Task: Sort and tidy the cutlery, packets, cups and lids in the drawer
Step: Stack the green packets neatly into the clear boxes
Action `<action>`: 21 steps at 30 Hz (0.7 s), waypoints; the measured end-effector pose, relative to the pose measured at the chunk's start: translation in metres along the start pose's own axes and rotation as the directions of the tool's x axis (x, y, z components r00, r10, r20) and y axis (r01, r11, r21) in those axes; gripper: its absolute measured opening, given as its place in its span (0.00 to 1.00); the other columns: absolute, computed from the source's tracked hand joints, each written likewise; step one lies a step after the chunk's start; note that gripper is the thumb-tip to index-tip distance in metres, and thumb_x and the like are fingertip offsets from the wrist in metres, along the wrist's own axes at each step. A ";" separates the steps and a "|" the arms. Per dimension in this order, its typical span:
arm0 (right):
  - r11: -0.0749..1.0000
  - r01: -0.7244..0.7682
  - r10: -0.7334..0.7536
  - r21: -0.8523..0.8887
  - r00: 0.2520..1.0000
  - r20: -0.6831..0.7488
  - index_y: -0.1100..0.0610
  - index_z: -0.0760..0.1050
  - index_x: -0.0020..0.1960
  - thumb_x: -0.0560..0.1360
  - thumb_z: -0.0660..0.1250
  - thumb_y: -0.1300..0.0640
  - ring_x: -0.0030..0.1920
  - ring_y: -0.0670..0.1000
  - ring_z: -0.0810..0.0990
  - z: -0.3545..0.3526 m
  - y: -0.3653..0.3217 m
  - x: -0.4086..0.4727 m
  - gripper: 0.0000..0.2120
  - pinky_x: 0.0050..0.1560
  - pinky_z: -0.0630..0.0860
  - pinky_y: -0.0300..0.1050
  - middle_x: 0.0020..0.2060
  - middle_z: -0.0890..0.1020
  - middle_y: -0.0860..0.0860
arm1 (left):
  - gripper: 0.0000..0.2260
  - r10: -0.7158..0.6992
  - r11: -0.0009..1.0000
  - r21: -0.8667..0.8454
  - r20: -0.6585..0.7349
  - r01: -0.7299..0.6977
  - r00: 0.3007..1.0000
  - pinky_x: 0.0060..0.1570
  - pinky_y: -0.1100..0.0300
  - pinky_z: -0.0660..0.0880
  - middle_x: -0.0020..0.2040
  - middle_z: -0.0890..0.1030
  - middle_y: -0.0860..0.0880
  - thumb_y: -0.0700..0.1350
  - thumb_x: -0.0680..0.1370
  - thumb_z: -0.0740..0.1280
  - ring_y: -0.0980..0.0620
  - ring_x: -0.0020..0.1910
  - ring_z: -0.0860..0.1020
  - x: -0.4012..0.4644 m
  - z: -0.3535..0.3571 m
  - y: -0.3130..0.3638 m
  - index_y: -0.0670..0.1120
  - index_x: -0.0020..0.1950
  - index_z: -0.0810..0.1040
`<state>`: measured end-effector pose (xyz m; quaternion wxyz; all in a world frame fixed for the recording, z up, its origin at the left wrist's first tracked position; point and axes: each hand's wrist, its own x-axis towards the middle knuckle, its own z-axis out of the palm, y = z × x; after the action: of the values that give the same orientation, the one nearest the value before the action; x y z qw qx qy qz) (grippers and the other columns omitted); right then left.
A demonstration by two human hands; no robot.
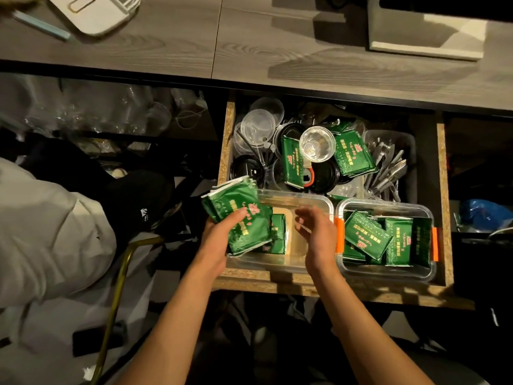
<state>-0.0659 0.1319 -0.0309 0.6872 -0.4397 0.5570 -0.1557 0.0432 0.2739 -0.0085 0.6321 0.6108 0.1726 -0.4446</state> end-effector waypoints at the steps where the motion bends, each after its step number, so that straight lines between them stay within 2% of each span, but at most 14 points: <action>1: 0.998 -0.027 0.025 -0.057 0.999 -0.028 0.58 0.79 0.46 0.81 0.61 0.57 0.51 0.53 0.79 -0.002 0.008 0.005 0.11 0.56 0.76 0.49 0.44 0.83 0.52 | 0.32 0.011 1.000 0.001 -0.001 -0.011 1.000 0.65 0.42 0.74 0.59 0.84 0.49 0.56 0.63 0.80 0.45 0.61 0.80 0.000 -0.009 0.004 0.51 0.65 0.79; 3: 0.964 -0.095 0.101 -0.248 0.995 0.015 0.58 0.77 0.49 0.80 0.64 0.57 0.51 0.51 0.78 -0.001 0.026 0.016 0.06 0.61 0.75 0.49 0.48 0.81 0.52 | 0.23 0.008 0.999 -0.036 0.000 -0.008 1.000 0.58 0.48 0.78 0.56 0.85 0.49 0.51 0.68 0.76 0.45 0.58 0.82 0.003 -0.025 0.008 0.49 0.62 0.80; 4: 0.930 -0.134 0.160 -0.342 0.986 0.050 0.59 0.75 0.55 0.79 0.66 0.57 0.53 0.50 0.78 0.003 0.035 0.020 0.07 0.63 0.75 0.48 0.52 0.80 0.52 | 0.22 0.006 0.999 -0.042 0.009 -0.006 1.000 0.54 0.51 0.80 0.55 0.85 0.49 0.49 0.69 0.74 0.45 0.57 0.83 0.004 -0.032 0.009 0.48 0.62 0.80; 6: 0.835 -0.187 0.271 -0.517 0.958 0.092 0.59 0.69 0.66 0.75 0.72 0.52 0.56 0.51 0.78 0.011 0.059 0.034 0.24 0.61 0.75 0.46 0.58 0.78 0.51 | 0.23 0.010 1.000 -0.029 0.021 -0.010 1.000 0.51 0.52 0.80 0.56 0.85 0.48 0.49 0.70 0.74 0.46 0.57 0.83 0.006 -0.041 0.008 0.48 0.64 0.79; 8: 0.746 -0.197 0.303 -0.636 0.951 0.061 0.56 0.68 0.65 0.61 0.78 0.36 0.56 0.53 0.79 0.022 0.078 0.051 0.41 0.59 0.77 0.49 0.58 0.79 0.52 | 0.23 0.007 0.999 -0.034 0.022 -0.007 1.000 0.54 0.51 0.79 0.57 0.85 0.48 0.49 0.70 0.75 0.46 0.57 0.83 0.009 -0.044 0.007 0.48 0.65 0.79; 9: 0.705 -0.186 0.280 -0.685 0.960 0.027 0.55 0.68 0.65 0.51 0.77 0.28 0.57 0.55 0.79 0.027 0.091 0.064 0.52 0.60 0.78 0.53 0.59 0.79 0.53 | 0.23 0.006 0.999 -0.038 0.023 -0.005 1.000 0.55 0.49 0.78 0.57 0.85 0.48 0.48 0.70 0.75 0.46 0.56 0.83 0.010 -0.044 0.006 0.48 0.64 0.79; 10: 0.652 -0.192 0.267 -0.734 0.964 -0.015 0.55 0.68 0.66 0.46 0.73 0.23 0.58 0.57 0.79 0.027 0.111 0.082 0.58 0.59 0.78 0.56 0.60 0.79 0.53 | 0.22 0.003 0.999 -0.039 0.019 -0.002 1.000 0.57 0.48 0.78 0.56 0.85 0.48 0.48 0.70 0.75 0.46 0.56 0.83 0.012 -0.045 0.006 0.48 0.63 0.80; 11: 0.611 -0.204 0.260 -0.765 0.964 -0.050 0.54 0.68 0.67 0.43 0.71 0.21 0.58 0.57 0.79 0.027 0.128 0.098 0.60 0.58 0.79 0.57 0.60 0.78 0.54 | 0.22 0.001 0.999 -0.034 0.018 0.000 1.000 0.59 0.47 0.77 0.56 0.85 0.48 0.49 0.69 0.74 0.46 0.57 0.83 0.014 -0.045 0.006 0.48 0.63 0.80; 13: 0.578 -0.213 0.251 -0.788 0.965 -0.077 0.55 0.69 0.64 0.44 0.73 0.23 0.54 0.56 0.80 0.033 0.133 0.103 0.57 0.54 0.81 0.55 0.56 0.79 0.54 | 0.24 0.001 0.999 -0.034 0.018 0.000 1.000 0.60 0.46 0.77 0.56 0.85 0.48 0.50 0.67 0.72 0.46 0.57 0.83 0.016 -0.046 0.005 0.48 0.63 0.80; 15: 0.569 -0.217 0.234 -0.793 0.967 -0.097 0.57 0.68 0.62 0.52 0.80 0.33 0.53 0.55 0.78 0.040 0.120 0.093 0.47 0.55 0.80 0.53 0.54 0.78 0.53 | 0.24 0.008 0.999 -0.048 0.023 -0.007 1.000 0.58 0.47 0.78 0.56 0.85 0.48 0.50 0.67 0.72 0.46 0.57 0.83 0.017 -0.046 0.004 0.48 0.64 0.80; 17: 0.588 -0.246 0.267 -0.771 0.958 -0.102 0.57 0.69 0.62 0.58 0.81 0.40 0.52 0.54 0.78 0.042 0.112 0.086 0.41 0.52 0.80 0.48 0.55 0.77 0.54 | 0.23 0.007 0.999 -0.044 0.032 -0.006 0.999 0.57 0.49 0.78 0.54 0.86 0.49 0.49 0.68 0.72 0.47 0.56 0.83 0.018 -0.048 0.003 0.48 0.62 0.80; 19: 0.665 -0.286 0.299 -0.690 0.949 -0.105 0.57 0.72 0.60 0.61 0.82 0.46 0.48 0.54 0.80 0.042 0.104 0.080 0.34 0.37 0.80 0.41 0.55 0.77 0.55 | 0.23 0.003 1.000 -0.028 0.040 -0.001 0.999 0.57 0.49 0.78 0.55 0.85 0.49 0.49 0.68 0.76 0.47 0.56 0.83 0.019 -0.050 0.002 0.49 0.63 0.80; 21: 0.803 -0.329 0.338 -0.498 0.938 -0.075 0.60 0.73 0.59 0.67 0.80 0.59 0.41 0.55 0.83 0.043 0.095 0.071 0.24 0.28 0.80 0.43 0.52 0.81 0.58 | 0.27 -0.001 1.000 -0.014 0.039 0.001 0.999 0.59 0.47 0.78 0.58 0.84 0.48 0.51 0.67 0.76 0.47 0.57 0.83 0.022 -0.052 0.000 0.49 0.66 0.78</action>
<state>-0.0299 0.1537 -0.1495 0.5699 -0.5000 0.6406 0.1217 0.0720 0.3148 -0.0354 0.6394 0.5974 0.1636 -0.4555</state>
